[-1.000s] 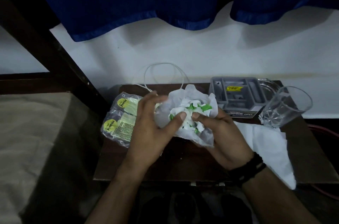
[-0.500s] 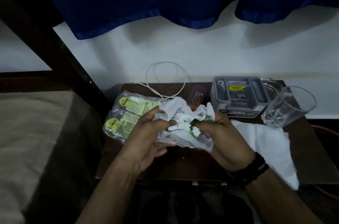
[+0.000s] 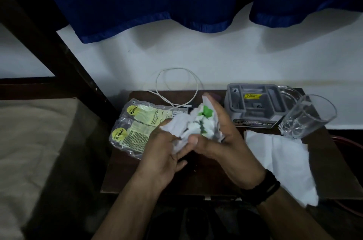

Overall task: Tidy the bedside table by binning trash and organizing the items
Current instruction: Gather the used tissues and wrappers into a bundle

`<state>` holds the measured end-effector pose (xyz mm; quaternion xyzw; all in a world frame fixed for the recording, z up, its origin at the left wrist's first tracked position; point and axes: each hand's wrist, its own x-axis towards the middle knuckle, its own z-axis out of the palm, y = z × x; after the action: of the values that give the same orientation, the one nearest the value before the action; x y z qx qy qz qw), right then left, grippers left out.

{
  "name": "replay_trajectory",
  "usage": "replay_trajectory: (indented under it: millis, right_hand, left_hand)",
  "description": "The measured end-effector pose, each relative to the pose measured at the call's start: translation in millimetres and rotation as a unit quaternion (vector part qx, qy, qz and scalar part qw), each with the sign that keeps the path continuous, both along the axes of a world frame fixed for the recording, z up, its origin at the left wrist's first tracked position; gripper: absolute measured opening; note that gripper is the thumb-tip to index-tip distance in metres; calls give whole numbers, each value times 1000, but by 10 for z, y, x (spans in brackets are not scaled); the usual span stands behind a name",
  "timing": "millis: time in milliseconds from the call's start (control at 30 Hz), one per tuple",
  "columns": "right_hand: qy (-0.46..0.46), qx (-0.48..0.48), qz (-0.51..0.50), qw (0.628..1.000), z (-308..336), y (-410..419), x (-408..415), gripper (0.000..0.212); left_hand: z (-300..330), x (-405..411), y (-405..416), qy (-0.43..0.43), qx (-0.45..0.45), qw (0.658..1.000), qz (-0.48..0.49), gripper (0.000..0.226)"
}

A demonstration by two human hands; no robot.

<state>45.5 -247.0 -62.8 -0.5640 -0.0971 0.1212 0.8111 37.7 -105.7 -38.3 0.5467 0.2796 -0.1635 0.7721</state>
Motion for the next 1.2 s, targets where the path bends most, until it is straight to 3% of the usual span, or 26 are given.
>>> replay_trajectory:
  millis: [100, 200, 267, 333, 433, 567, 667, 733, 800, 900, 967, 1000, 1100, 1200]
  right_hand:
    - [26, -18, -136, 990, -8, -16, 62, 43]
    - [90, 29, -182, 979, -6, -116, 123, 34]
    - [108, 12, -194, 975, -14, -190, 150, 29]
    - [113, -33, -223, 968, -56, -218, 153, 23]
    - [113, -68, -274, 953, -120, -205, 146, 16]
    - [134, -59, -288, 946, -100, -145, 110, 26]
    - [136, -36, -218, 966, -39, -134, 65, 28]
    - [159, -47, -192, 967, 13, -127, 89, 35]
    - [174, -61, -227, 956, 34, -84, 124, 49]
    - [15, -162, -242, 957, -3, -3, 99, 40]
    - [-87, -214, -170, 958, -2, 26, 9, 28]
    - [-111, -236, -123, 958, 15, 35, -32, 31]
    - [-135, -245, -54, 959, 0, 64, -90, 47]
    - [-124, -229, -70, 963, -44, 42, -54, 50]
  left_hand:
    - [46, -51, -86, -109, 66, 991, -50, 23]
    - [20, -77, -64, -216, 52, 966, -128, 36]
    - [-79, -88, -37, -326, 130, 913, -208, 65]
    - [-193, -84, -36, -414, 273, 827, -265, 79]
    - [-259, -77, -67, -487, 395, 730, -272, 67]
    - [-320, -87, -109, -517, 453, 684, -244, 42]
    - [-327, -97, -117, -548, 452, 667, -223, 26]
    - [-340, -115, -123, -558, 435, 675, -210, 24]
    - [-370, -135, -136, -530, 401, 720, -198, 20]
    - [-372, -101, -132, -438, 339, 826, -109, 19]
    - [-312, -65, -140, -363, 215, 905, -51, 27]
    - [-286, -53, -140, -334, 154, 930, -30, 30]
    - [-275, -48, -122, -289, 64, 955, -15, 24]
    - [-252, -54, -84, -271, 73, 958, -63, 18]
